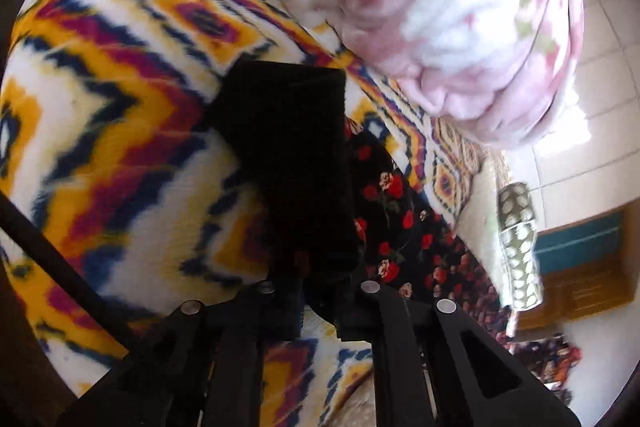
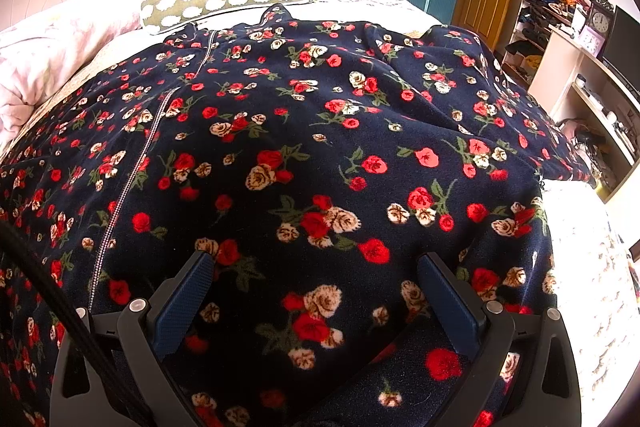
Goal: Fold large clothes
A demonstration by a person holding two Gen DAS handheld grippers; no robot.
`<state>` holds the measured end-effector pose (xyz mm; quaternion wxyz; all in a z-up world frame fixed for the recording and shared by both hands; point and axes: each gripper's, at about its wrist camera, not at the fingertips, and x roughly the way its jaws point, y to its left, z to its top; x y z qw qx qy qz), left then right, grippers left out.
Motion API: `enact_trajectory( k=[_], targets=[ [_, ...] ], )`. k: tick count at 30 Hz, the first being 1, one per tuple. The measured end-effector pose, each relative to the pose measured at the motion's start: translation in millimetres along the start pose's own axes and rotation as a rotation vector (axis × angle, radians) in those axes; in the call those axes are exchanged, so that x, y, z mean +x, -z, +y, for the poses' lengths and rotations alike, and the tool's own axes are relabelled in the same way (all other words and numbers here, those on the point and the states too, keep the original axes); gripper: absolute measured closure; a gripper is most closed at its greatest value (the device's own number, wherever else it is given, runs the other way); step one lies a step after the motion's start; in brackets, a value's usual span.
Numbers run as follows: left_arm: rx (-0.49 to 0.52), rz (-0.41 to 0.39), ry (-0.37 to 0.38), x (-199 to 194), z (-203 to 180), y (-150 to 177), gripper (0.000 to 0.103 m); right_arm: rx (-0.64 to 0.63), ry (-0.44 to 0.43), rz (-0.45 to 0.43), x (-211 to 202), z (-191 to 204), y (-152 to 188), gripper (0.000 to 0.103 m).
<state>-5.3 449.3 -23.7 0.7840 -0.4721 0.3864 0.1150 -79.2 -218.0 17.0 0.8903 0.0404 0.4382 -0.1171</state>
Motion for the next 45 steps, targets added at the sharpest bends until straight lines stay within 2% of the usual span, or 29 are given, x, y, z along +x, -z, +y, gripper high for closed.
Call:
enact_trajectory(
  k=[2,5,7,10,13,17,20,24,27,28,29,32,35,40,43,45],
  targets=[
    [0.047,-0.012,-0.029,-7.6,-11.4,2.2,0.094,0.001,-0.002,0.0,0.2,-0.4,-0.4,0.0],
    [0.205,-0.065,-0.067,-25.3,-58.0,13.7,0.095,0.001,-0.001,-0.001,0.2,-0.5,-0.5,0.0],
    [0.315,-0.069,-0.026,-35.9,-100.6,28.0,0.095,0.001,-0.001,-0.001,0.0,-0.4,-0.4,0.0],
    [0.444,-0.029,0.049,-35.7,-160.6,53.5,0.095,0.002,-0.002,-0.001,0.0,-0.6,-0.3,0.0],
    [0.575,0.052,0.153,-27.9,-231.2,102.7,0.095,0.002,-0.003,-0.001,-0.1,-0.4,-0.1,0.0],
    [0.664,0.219,0.284,0.5,-307.5,177.7,0.095,0.018,-0.023,-0.004,-1.2,-3.2,-0.8,0.0],
    [0.752,0.349,0.352,27.6,-362.2,250.7,0.096,0.045,-0.058,-0.007,-2.3,-8.8,-0.6,0.0],
    [0.838,0.49,0.386,59.8,-405.9,322.6,0.095,0.064,-0.084,-0.008,-2.6,-12.0,-0.1,0.0],
    [0.866,0.53,0.353,64.9,-414.1,354.1,0.085,0.057,-0.075,-0.003,-1.4,-9.9,-0.7,0.0],
    [0.877,0.538,0.354,61.8,-411.5,358.9,0.074,0.056,-0.074,-0.002,-1.6,-9.6,-0.6,0.0],
    [0.882,0.541,0.361,59.6,-410.2,359.8,0.058,0.056,-0.075,-0.001,-1.4,-9.3,-1.1,0.0],
    [0.914,0.498,0.369,37.0,-395.1,357.1,0.035,0.056,-0.076,-0.002,-1.5,-11.1,-0.9,0.0],
    [0.975,0.439,0.354,6.9,-374.4,354.7,0.03,0.052,-0.072,0.0,-0.3,-11.4,-0.8,0.0],
    [1.105,0.22,0.187,-27.7,-307.4,340.0,0.024,0.045,-0.07,0.002,0.3,-11.3,-0.9,0.0],
    [1.116,0.142,0.083,-21.2,-259.4,333.5,0.024,0.026,-0.099,0.037,-0.2,-13.1,-2.4,0.0],
    [1.076,0.143,0.024,-14.9,-228.5,328.4,0.024,0.029,-0.123,0.061,0.1,-16.4,-4.4,0.0]
  ],
)
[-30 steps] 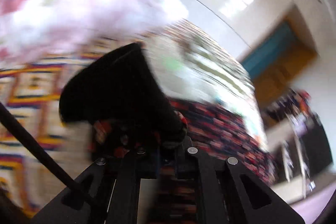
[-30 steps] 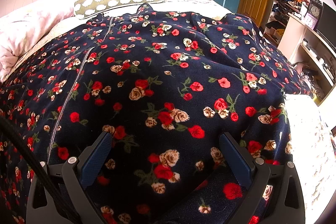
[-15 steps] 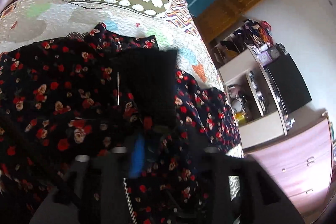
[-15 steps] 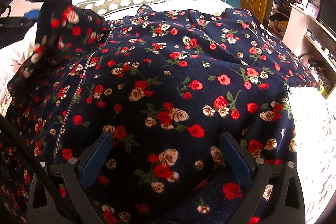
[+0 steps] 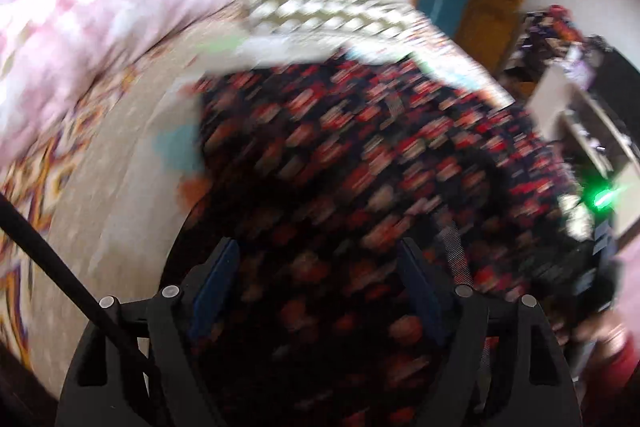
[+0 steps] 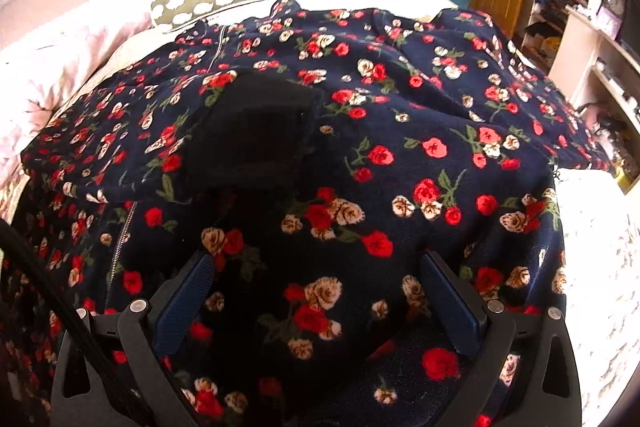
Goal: Fold large clothes
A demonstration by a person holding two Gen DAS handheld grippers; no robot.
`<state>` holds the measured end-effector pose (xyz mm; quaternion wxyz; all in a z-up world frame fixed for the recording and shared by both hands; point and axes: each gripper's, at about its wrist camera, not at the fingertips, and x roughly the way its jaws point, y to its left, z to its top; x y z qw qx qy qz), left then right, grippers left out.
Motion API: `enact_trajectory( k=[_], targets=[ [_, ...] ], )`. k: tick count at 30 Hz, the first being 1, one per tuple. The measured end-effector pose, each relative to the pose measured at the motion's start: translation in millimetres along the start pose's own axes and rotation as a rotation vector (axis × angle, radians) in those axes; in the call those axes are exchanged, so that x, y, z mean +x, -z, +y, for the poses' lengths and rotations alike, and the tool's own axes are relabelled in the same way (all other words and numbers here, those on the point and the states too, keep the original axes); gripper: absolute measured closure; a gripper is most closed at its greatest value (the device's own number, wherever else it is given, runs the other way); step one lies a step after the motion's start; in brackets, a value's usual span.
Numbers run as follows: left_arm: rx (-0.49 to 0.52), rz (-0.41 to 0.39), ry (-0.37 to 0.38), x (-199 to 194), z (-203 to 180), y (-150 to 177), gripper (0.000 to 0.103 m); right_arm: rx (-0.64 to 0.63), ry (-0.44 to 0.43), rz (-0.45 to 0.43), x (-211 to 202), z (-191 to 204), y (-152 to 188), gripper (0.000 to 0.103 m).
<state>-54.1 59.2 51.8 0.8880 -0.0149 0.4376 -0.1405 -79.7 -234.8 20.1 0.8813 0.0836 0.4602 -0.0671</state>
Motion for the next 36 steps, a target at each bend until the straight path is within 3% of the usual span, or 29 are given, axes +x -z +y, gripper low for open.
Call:
enact_trajectory(
  k=[4,5,6,7,9,11,14,17,20,21,22,23,25,27,29,33,35,36],
  targets=[
    [-0.122,0.057,0.009,25.1,39.6,24.6,0.024,0.068,-0.118,-0.012,-7.4,-18.2,0.8,0.0],
    [-0.125,0.032,0.021,25.6,45.7,28.7,0.024,0.105,-0.155,-0.017,-9.9,-23.7,0.8,0.0],
    [-0.115,0.016,0.022,31.4,44.0,34.2,0.024,0.164,-0.205,-0.011,-12.3,-35.3,-0.7,0.003],
    [-0.103,0.01,0.023,31.4,43.9,36.7,0.021,0.207,-0.226,0.015,-15.3,-44.2,-2.9,0.011],
    [-0.047,0.001,0.028,34.5,39.1,41.5,0.011,0.229,-0.222,0.069,-25.9,-54.4,-9.5,0.025],
    [0.024,-0.014,0.0,38.6,27.6,44.8,0.004,0.183,-0.196,0.029,-44.8,-56.3,-17.4,0.025],
    [0.084,-0.048,-0.084,41.0,11.4,50.1,0.003,0.13,-0.164,-0.011,-57.0,-50.2,-30.4,0.025],
    [0.072,-0.054,-0.072,39.6,14.1,50.8,0.003,0.108,-0.188,0.005,-43.1,-38.6,-45.8,0.025],
    [0.072,-0.06,-0.064,38.6,15.4,52.6,0.003,0.077,-0.159,0.03,-8.7,-18.5,-62.3,0.025],
    [0.075,-0.062,-0.066,38.0,14.9,53.5,0.003,0.071,-0.161,0.044,0.8,-12.7,-66.4,0.032],
    [0.076,-0.064,-0.067,38.6,14.4,53.7,0.003,0.058,-0.176,0.078,11.7,-6.5,-70.0,0.067],
    [0.077,-0.064,-0.067,38.3,15.0,54.5,0.003,0.044,-0.191,0.115,18.8,-2.1,-72.5,0.086],
    [0.076,-0.041,-0.067,36.6,14.5,52.2,0.003,-0.006,-0.162,0.151,23.3,8.4,-79.9,0.097],
    [0.06,-0.028,-0.048,27.8,13.8,46.8,0.005,-0.035,-0.149,0.104,11.0,6.9,-91.4,0.099],
    [0.035,-0.068,-0.002,12.2,15.2,44.8,0.005,-0.007,-0.112,0.058,0.3,-5.4,-106.9,0.101],
    [-0.003,-0.097,-0.012,0.7,21.8,41.4,0.005,0.048,0.041,0.035,5.4,-29.8,-128.4,0.101],
    [-0.014,-0.073,-0.032,9.2,27.3,42.3,0.005,0.123,-0.119,0.05,8.6,-39.4,-127.0,0.099],
    [-0.026,-0.048,-0.044,17.1,30.2,44.5,0.005,0.142,-0.186,0.063,9.9,-39.7,-125.4,0.089]
  ],
)
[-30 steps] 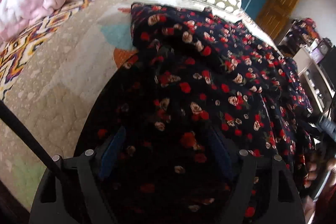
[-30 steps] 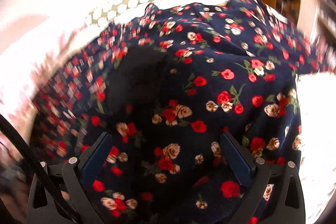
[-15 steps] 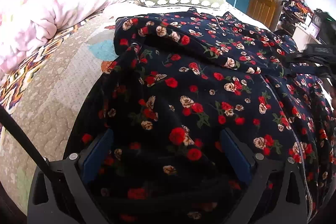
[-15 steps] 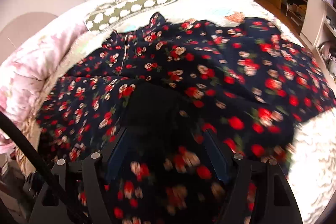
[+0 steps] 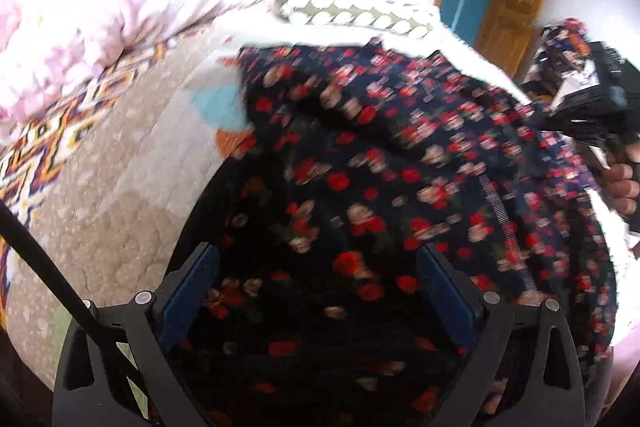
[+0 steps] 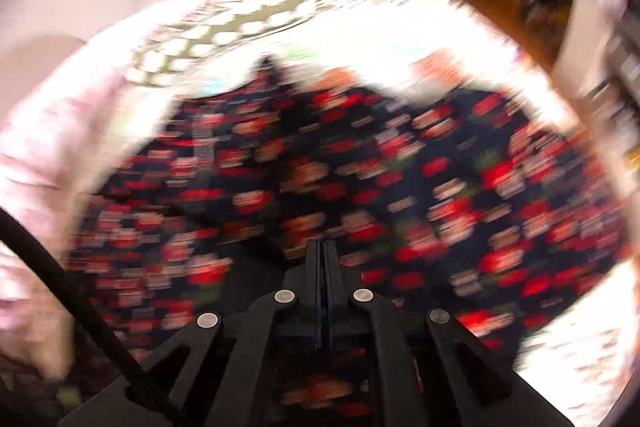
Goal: Fold large clothes
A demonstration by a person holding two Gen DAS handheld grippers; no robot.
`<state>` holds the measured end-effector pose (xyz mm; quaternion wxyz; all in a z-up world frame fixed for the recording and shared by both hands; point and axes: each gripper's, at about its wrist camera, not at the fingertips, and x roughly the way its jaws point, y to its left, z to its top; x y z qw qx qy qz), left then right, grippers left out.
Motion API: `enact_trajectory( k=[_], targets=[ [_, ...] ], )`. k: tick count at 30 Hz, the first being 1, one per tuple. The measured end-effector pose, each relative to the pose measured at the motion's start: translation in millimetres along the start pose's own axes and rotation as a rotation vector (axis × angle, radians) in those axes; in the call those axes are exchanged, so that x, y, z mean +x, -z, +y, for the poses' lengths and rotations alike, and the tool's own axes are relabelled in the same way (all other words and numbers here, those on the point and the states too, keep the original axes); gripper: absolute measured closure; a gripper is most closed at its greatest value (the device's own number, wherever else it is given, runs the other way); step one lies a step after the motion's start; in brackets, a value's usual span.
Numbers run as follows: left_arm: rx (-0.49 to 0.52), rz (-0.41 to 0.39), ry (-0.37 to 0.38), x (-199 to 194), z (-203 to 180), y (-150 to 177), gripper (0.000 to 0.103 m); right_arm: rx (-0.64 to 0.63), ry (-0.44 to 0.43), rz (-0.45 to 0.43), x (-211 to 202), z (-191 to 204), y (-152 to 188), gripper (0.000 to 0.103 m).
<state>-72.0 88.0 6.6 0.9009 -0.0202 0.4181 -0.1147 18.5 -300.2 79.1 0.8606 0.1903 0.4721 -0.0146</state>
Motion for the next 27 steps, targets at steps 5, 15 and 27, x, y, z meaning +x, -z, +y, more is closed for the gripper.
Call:
enact_trajectory(
  k=[5,15,27],
  targets=[
    [0.064,-0.013,-0.078,12.0,-11.3,11.0,0.004,0.014,-0.047,0.034,17.5,-3.9,26.3,0.04],
    [-0.038,-0.086,-0.019,-27.7,3.5,-21.3,0.005,-0.128,-0.036,0.017,16.4,24.7,20.0,0.095],
    [0.025,0.043,-0.124,31.3,-0.4,-12.8,0.0,0.073,0.012,-0.115,-23.1,-52.4,37.9,0.018]
  ],
)
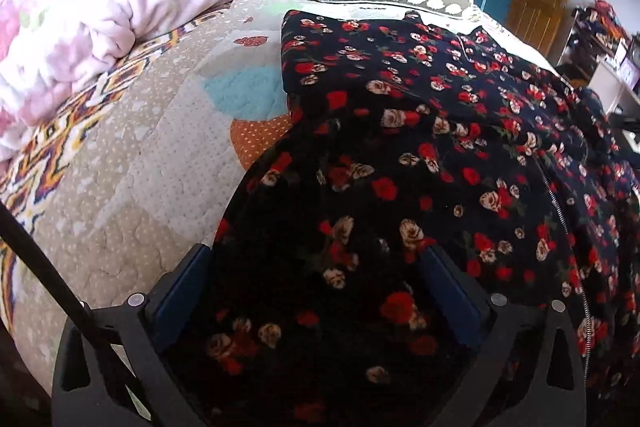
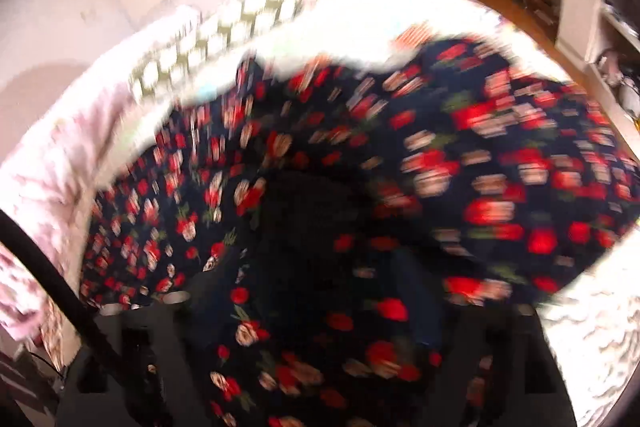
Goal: Fold large clothes
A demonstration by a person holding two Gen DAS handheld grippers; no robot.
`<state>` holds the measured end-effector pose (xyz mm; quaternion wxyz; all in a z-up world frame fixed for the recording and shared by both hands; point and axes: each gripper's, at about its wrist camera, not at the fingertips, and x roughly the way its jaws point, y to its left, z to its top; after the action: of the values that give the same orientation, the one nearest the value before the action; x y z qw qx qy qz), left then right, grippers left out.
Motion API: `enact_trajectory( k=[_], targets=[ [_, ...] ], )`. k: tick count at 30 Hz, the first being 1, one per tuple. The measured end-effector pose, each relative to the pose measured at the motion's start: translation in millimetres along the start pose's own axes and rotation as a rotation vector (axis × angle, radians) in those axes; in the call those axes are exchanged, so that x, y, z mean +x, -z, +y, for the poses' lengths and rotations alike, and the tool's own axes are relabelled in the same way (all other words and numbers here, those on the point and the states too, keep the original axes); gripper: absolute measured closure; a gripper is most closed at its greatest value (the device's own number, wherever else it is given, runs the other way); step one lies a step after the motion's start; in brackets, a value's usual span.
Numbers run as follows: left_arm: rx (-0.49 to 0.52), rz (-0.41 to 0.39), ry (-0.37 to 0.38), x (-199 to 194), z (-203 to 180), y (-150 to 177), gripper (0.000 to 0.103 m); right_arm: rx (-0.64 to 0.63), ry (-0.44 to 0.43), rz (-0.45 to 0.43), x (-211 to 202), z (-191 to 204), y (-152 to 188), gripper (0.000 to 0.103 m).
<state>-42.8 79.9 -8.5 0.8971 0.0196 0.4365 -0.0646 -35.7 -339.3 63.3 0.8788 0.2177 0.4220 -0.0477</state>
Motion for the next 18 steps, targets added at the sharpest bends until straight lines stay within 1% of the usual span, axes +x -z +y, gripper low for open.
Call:
enact_trajectory(
  k=[2,3,4,5,7,8,9,10,12,14,16,18],
  targets=[
    [-0.005,-0.003,0.007,1.3,2.2,1.3,0.0,0.032,-0.009,-0.068,-34.7,-31.4,6.2,0.018],
    [-0.01,0.001,0.009,2.4,3.4,1.4,0.0,0.056,0.008,-0.076,-44.9,-46.2,5.2,0.023],
    [-0.012,0.003,0.008,3.2,3.3,0.8,0.0,0.101,0.032,-0.083,-56.3,-65.5,3.0,0.034],
    [-0.016,0.001,0.003,3.7,3.3,0.8,0.0,0.176,0.044,-0.093,-69.9,-97.2,4.5,0.036],
    [-0.016,-0.009,-0.01,3.4,1.4,2.1,0.0,0.302,0.051,-0.111,-85.2,-146.9,8.4,0.039],
    [-0.013,-0.012,-0.014,3.4,0.2,2.3,0.0,0.393,0.067,-0.131,-94.2,-183.5,12.0,0.04],
    [-0.011,-0.013,-0.017,3.3,-0.2,2.6,0.0,0.459,0.076,-0.145,-99.4,-207.6,14.9,0.041],
    [-0.011,-0.013,-0.018,3.6,0.5,2.1,0.0,0.519,0.076,-0.156,-100.6,-227.6,16.3,0.041],
    [-0.012,-0.014,-0.018,3.7,0.4,2.0,0.0,0.653,0.048,-0.178,-102.9,-274.8,21.2,0.041],
    [-0.01,-0.016,-0.024,3.7,-0.2,2.3,0.0,0.757,0.036,-0.194,-102.9,-311.0,24.4,0.041],
    [-0.009,-0.018,-0.03,3.4,-0.9,3.1,0.0,0.813,0.021,-0.204,-96.9,-332.7,20.4,0.041],
    [-0.008,-0.019,-0.035,3.9,-1.1,2.9,0.0,0.853,0.015,-0.2,-86.6,-344.9,12.2,0.041]
  ],
)
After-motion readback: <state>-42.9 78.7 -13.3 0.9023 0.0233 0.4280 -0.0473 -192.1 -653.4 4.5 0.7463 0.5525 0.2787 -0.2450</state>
